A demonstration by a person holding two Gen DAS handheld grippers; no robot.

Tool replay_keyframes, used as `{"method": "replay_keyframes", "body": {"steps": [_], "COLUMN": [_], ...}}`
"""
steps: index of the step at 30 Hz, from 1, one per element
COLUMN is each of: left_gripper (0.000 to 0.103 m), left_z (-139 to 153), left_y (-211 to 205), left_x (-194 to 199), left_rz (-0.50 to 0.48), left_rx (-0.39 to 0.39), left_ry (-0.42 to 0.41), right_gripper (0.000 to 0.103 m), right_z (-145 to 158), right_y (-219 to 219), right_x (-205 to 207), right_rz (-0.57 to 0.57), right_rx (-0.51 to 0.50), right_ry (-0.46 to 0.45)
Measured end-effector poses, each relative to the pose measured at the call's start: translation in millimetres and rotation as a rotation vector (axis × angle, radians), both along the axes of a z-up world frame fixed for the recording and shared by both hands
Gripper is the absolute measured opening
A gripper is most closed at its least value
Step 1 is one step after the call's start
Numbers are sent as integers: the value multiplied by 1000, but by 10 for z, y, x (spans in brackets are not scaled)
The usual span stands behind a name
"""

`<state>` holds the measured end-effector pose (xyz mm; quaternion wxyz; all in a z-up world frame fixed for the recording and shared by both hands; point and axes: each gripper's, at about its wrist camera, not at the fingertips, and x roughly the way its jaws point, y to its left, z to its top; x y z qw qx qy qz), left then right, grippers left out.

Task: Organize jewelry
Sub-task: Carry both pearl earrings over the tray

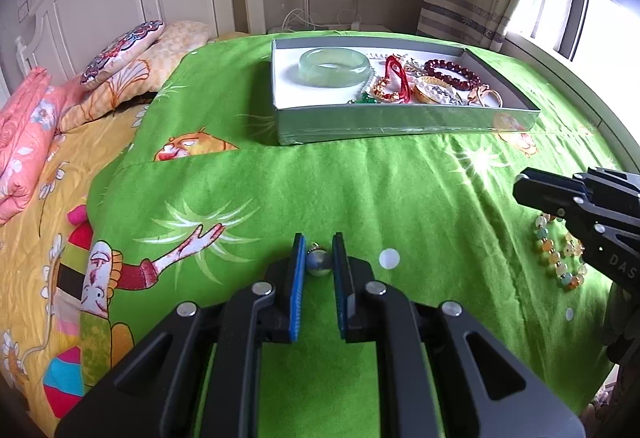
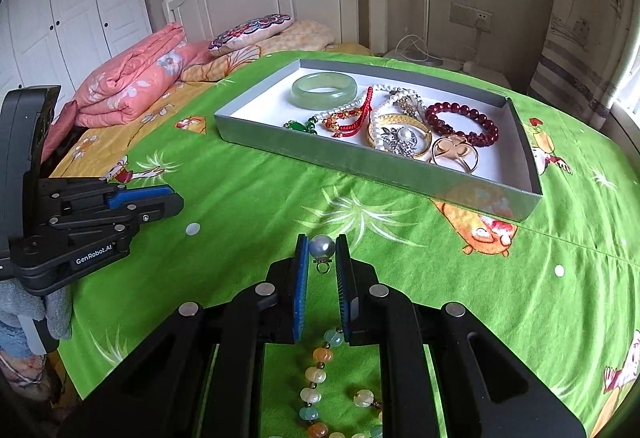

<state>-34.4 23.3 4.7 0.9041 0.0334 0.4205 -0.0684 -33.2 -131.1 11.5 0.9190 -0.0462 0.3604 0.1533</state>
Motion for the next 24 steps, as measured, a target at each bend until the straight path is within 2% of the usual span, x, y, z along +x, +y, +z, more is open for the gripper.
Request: {"method": "replay_keyframes", "body": {"steps": [10,24], "left_gripper": [13,13], "left_z": [47,435], "left_y": [-54,-495], "left_x": [-30,142], "left_rz": [29,-81], "left_rx": [47,-60], "left_ry": [-25,-123], "right_gripper": [13,13], "right_z": [52,214], "right_y": [-187,-611], "right_x": [-51,-1], "right_rz": [-4,-93], "right_rx": [56,119], "right_ry": [-15,-80]}}
